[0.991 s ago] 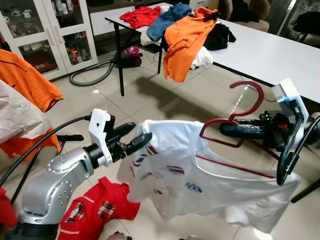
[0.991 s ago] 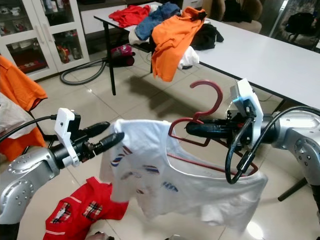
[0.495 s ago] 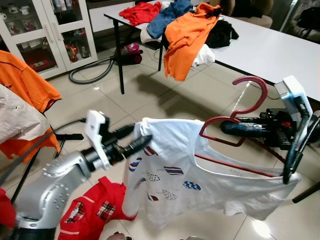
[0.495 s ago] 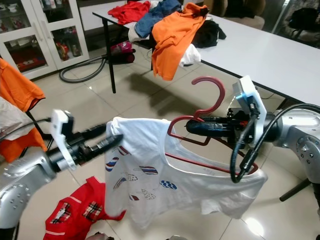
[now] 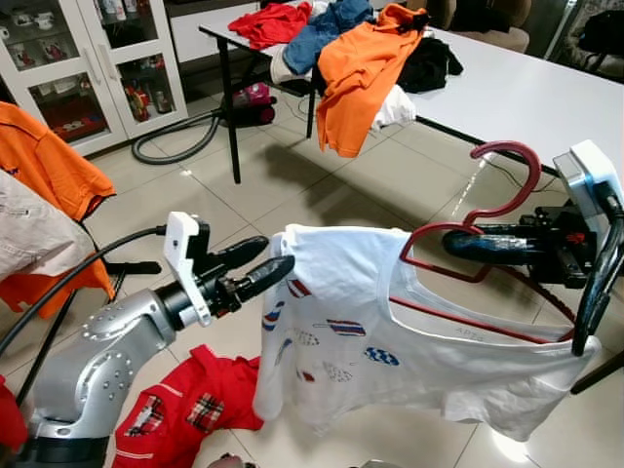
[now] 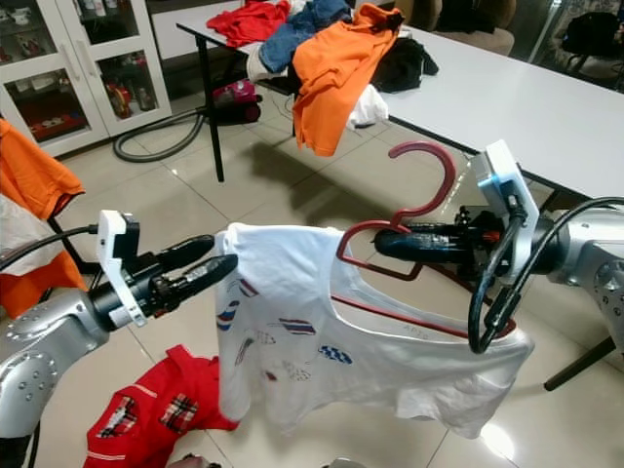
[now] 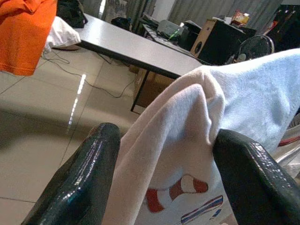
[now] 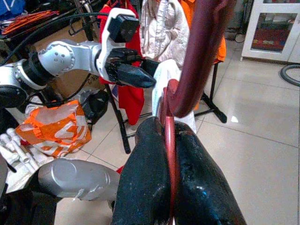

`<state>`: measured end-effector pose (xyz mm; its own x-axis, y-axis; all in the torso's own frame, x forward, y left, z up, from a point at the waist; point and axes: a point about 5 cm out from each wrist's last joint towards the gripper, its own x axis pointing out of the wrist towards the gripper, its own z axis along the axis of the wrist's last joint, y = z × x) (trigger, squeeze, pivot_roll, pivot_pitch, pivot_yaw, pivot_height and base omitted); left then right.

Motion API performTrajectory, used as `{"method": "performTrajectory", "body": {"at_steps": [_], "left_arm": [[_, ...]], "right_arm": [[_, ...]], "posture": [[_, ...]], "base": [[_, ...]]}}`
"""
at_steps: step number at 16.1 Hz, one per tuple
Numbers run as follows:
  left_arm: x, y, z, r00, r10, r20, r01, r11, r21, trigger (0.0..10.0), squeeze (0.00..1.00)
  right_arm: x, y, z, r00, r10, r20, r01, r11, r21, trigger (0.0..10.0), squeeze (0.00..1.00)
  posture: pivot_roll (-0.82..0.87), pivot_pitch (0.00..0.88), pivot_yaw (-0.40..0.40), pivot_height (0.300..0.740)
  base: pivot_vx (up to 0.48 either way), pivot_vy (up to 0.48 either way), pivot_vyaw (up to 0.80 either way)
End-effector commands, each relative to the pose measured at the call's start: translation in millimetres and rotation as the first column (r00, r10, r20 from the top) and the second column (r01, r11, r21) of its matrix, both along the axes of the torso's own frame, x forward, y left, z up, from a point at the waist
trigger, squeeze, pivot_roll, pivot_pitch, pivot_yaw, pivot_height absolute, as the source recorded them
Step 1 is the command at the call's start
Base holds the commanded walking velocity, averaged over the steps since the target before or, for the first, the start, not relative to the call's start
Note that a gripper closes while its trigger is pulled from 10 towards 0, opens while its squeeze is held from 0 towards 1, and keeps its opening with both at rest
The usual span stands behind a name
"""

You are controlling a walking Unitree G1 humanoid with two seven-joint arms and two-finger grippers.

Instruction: Hang hanger

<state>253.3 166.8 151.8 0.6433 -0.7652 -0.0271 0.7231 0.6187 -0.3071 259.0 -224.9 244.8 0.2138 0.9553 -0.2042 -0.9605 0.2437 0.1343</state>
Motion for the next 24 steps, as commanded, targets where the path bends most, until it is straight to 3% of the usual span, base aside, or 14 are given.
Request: {"method": "performTrajectory", "body": {"at_steps": [1,5,9,18,19,20,22,23,24], "left_arm": [[-2.6,3.4,2,1.000,-0.001,0.004,0.001,1.000,0.001,10.0,0.00],[-4.8,3.7,11,0.999,0.029,0.030,-0.028,0.999,-0.020,10.0,0.00],[-4.5,-11.8,18,0.997,0.077,0.029,-0.074,0.992,-0.099,10.0,0.00],[-3.6,-27.1,14,0.995,0.096,0.028,-0.093,0.992,-0.089,10.0,0.00],[0.0,-24.4,13,0.990,0.140,0.033,-0.137,0.987,-0.080,8.1,0.00],[2.1,-21.9,12,0.985,0.166,0.037,-0.163,0.984,-0.074,3.4,0.00],[2.6,-18.9,11,0.982,0.186,0.038,-0.183,0.981,-0.065,3.5,0.00],[1.8,-14.1,10,0.980,0.197,0.041,-0.195,0.980,-0.043,10.0,0.00],[1.4,-10.3,8,0.977,0.210,0.047,-0.209,0.978,-0.021,10.0,0.00]], "right_arm": [[0.1,-5.0,14,0.999,-0.003,0.052,0.003,1.000,0.004,10.0,0.00],[2.0,-6.2,14,0.998,-0.013,0.059,0.013,1.000,-0.002,10.0,0.00],[2.8,-3.3,13,0.998,-0.009,0.062,0.009,1.000,-0.001,10.0,0.00],[7.0,4.0,7,0.997,-0.017,0.080,0.019,1.000,-0.019,10.0,0.00],[7.8,7.7,7,0.996,-0.014,0.085,0.015,1.000,-0.017,10.0,0.00],[8.7,10.1,6,0.996,-0.012,0.091,0.014,1.000,-0.021,10.0,0.00],[9.9,13.3,5,0.995,-0.011,0.098,0.013,1.000,-0.021,10.0,0.00],[11.8,17.7,4,0.994,-0.009,0.106,0.010,1.000,-0.012,10.0,0.00],[14.1,21.2,3,0.994,-0.010,0.113,0.011,1.000,-0.007,10.0,0.00]], "posture": [[-0.16,0.003,-0.048,0.740],[-0.16,0.005,-0.048,0.740],[-0.16,0.003,-0.050,0.740],[-0.16,0.000,-0.043,0.740],[-0.16,0.000,-0.044,0.740],[-0.15,0.000,-0.046,0.740],[-0.15,0.000,-0.051,0.740],[-0.14,0.000,-0.056,0.740],[-0.13,0.000,-0.063,0.740]], "base": [[0.000,0.000,0.00],[0.000,0.000,0.00],[0.000,0.000,0.00],[0.000,0.000,0.00],[0.000,0.000,0.00],[0.000,0.000,0.00],[0.000,0.000,0.00],[0.000,0.000,0.00],[0.000,0.000,0.00]]}}
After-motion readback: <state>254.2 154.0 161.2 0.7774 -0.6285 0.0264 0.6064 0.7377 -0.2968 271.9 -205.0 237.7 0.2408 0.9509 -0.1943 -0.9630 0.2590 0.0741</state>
